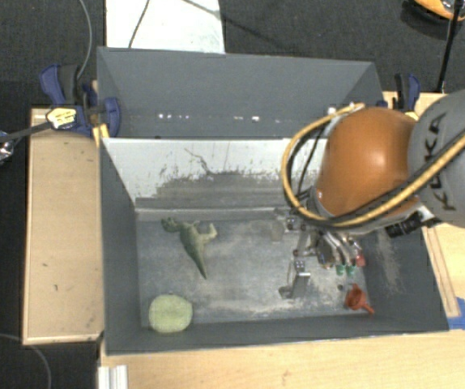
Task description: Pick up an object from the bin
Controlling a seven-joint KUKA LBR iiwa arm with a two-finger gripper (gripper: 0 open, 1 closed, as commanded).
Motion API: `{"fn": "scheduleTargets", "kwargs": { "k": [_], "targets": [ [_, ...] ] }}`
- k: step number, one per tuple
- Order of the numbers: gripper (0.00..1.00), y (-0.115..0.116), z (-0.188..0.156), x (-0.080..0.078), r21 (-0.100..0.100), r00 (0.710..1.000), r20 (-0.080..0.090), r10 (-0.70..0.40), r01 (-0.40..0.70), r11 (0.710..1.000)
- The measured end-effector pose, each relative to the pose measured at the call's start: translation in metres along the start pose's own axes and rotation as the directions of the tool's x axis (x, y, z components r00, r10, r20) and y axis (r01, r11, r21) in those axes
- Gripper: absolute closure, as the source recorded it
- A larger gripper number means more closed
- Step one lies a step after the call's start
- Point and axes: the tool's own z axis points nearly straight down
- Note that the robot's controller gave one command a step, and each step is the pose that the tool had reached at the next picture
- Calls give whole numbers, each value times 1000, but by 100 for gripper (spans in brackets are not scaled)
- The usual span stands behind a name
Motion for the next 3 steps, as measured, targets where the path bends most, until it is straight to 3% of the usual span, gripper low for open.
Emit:
{"fn": "scheduleTargets", "kwargs": {
  "k": [1, 2, 3],
  "targets": [
    [0, 0, -4, -2, -1, 1000, 8, 2, -2, 1000],
    [0, 11, 39, -13, -2, 999, 14, 41, -41, 999],
    [0, 40, 91, -51, -1, 1000, 15, 4, -4, 1000]
  ]
}}
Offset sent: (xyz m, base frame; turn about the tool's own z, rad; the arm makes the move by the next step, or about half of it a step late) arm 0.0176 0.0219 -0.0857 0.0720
